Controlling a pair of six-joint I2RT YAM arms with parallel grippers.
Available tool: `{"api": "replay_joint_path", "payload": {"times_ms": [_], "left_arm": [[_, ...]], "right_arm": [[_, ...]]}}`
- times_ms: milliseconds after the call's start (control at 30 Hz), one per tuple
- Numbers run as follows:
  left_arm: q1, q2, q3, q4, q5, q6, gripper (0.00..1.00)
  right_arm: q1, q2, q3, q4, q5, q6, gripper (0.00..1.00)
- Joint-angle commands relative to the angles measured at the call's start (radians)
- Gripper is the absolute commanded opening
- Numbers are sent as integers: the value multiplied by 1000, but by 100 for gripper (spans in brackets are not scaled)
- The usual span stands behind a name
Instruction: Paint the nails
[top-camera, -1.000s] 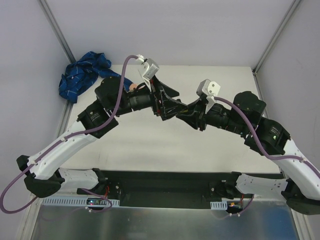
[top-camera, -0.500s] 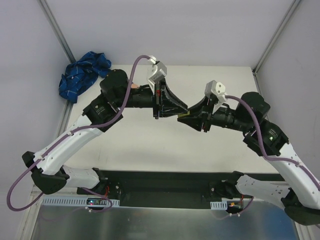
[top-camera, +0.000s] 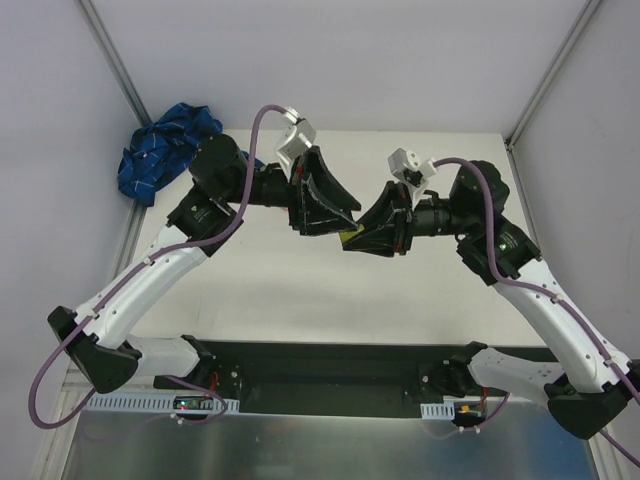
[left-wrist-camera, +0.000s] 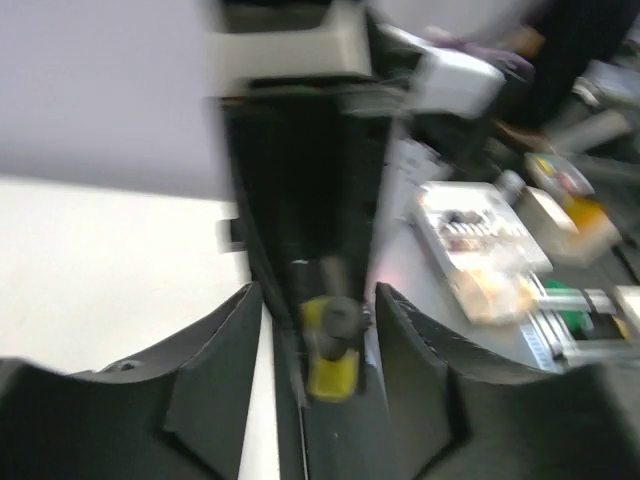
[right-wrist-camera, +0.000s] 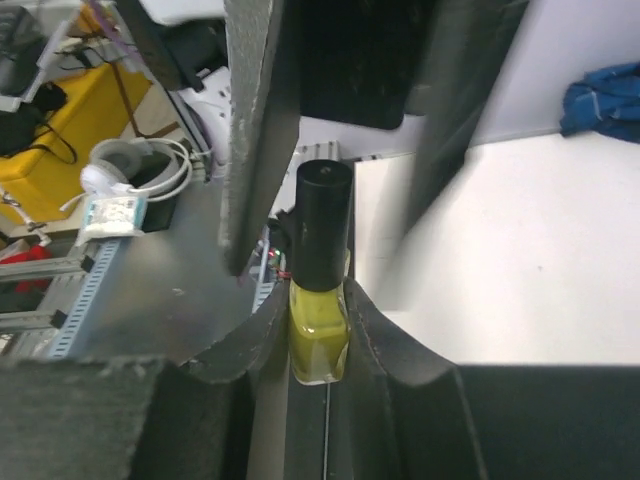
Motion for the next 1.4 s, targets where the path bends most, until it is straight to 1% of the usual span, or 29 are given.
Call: {"api": "replay_joint_path", "payload": {"times_ms": [0, 33, 67, 133, 167, 200, 233, 300, 400, 467, 600, 700, 733, 767, 800, 833, 933, 967, 1000, 1033, 1067, 1100, 1133, 1167, 1200, 1233, 1267, 1300, 1367], "left_arm": [[41, -60, 31, -241, -368, 89, 56], [41, -77, 9, -241, -407, 70, 62], [41, -106, -3, -241, -502, 56, 73], [39, -125, -21, -241, -543, 42, 74], [31, -138, -25, -241, -579, 34, 80], [24, -141, -28, -241, -604, 30, 80], [13, -145, -28, -241, -625, 34, 80], [-25, -149, -28, -241, -705, 43, 81], [-79, -137, -18, -241, -776, 85, 85], [-102, -119, -6, -241, -811, 108, 87], [-147, -96, 6, -290, -920, 129, 86], [-165, -76, 17, -303, -926, 111, 79], [-167, -69, 21, -307, -922, 106, 71], [-168, -57, 26, -318, -919, 103, 67], [-167, -51, 35, -324, -914, 96, 58], [-168, -45, 41, -332, -899, 91, 44], [-167, -19, 61, -335, -838, 77, 26], [-165, -1, 69, -335, -765, 80, 7], [-162, 7, 84, -335, -717, 95, 0], [-156, 19, 95, -329, -646, 111, 0], [-147, 50, 107, -324, -397, 131, 0], [-128, 65, 136, -320, -274, 176, 0], [-121, 81, 141, -316, -148, 200, 0], [-114, 76, 138, -304, 14, 226, 0], [-101, 64, 105, -278, 49, 252, 0], [-90, 50, 89, -216, 64, 249, 0], [-76, 34, 81, -186, 81, 240, 0], [-59, 30, 81, -162, 98, 197, 0], [-44, 20, 80, -103, 95, 174, 0]], "right_arm": [[-2, 7, 86, -181, 93, -160, 0], [-4, 2, 88, -198, 183, -173, 0], [-1, -2, 88, -212, 216, -179, 0], [5, -10, 91, -223, 308, -202, 0], [14, -11, 97, -239, 339, -211, 0], [25, -13, 102, -250, 377, -219, 0], [36, -10, 116, -259, 452, -242, 0], [71, -2, 136, -305, 523, -264, 0], [120, 18, 174, -356, 675, -296, 0], [146, 18, 180, -361, 713, -300, 0], [175, 10, 180, -356, 791, -294, 0], [195, 2, 177, -348, 834, -296, 0], [200, 2, 177, -347, 844, -296, 0], [205, 1, 174, -342, 850, -296, 0], [208, 1, 176, -342, 862, -296, 0], [211, -4, 173, -339, 871, -294, 0], [215, -15, 168, -325, 878, -282, 0], [214, -16, 169, -322, 872, -279, 0], [212, -19, 168, -322, 838, -279, 0], [200, -25, 163, -322, 792, -284, 0], [186, -30, 156, -319, 717, -290, 0], [166, -36, 145, -309, 455, -291, 0], [116, -36, 136, -280, 267, -285, 0], [102, -25, 121, -252, 76, -259, 0], [102, -16, 113, -209, -116, -206, 0], [109, -10, 110, -144, -174, -114, 0], [119, -7, 104, -137, -214, -95, 0], [132, -19, 85, -120, -180, -77, 0], [143, -42, 51, -34, -181, -11, 0]]}}
